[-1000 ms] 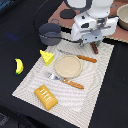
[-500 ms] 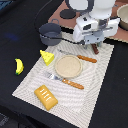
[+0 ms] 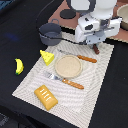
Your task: Interact with the objects in diverse but meaningful ways.
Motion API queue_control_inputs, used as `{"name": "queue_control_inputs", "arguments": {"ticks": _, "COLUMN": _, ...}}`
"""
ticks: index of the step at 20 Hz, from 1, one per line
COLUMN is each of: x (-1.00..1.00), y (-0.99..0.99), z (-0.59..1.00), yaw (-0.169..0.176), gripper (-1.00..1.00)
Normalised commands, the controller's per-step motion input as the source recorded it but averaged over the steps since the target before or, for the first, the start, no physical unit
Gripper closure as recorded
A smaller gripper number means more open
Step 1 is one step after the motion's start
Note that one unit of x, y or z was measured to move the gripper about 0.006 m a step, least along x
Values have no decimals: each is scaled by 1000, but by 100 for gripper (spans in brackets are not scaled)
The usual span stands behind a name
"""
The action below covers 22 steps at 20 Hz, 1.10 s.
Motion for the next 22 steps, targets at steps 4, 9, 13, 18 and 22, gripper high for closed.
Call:
{"name": "queue_control_inputs", "arguments": {"ticks": 4, "x": -211, "y": 95, "z": 1000, "yaw": -97, "gripper": 100}}
{"name": "queue_control_inputs", "arguments": {"ticks": 9, "x": -388, "y": 111, "z": 1000, "yaw": -84, "gripper": 100}}
{"name": "queue_control_inputs", "arguments": {"ticks": 13, "x": -532, "y": 213, "z": 1000, "yaw": -54, "gripper": 100}}
{"name": "queue_control_inputs", "arguments": {"ticks": 18, "x": -710, "y": 381, "z": 995, "yaw": -27, "gripper": 100}}
{"name": "queue_control_inputs", "arguments": {"ticks": 22, "x": -873, "y": 657, "z": 597, "yaw": -4, "gripper": 100}}
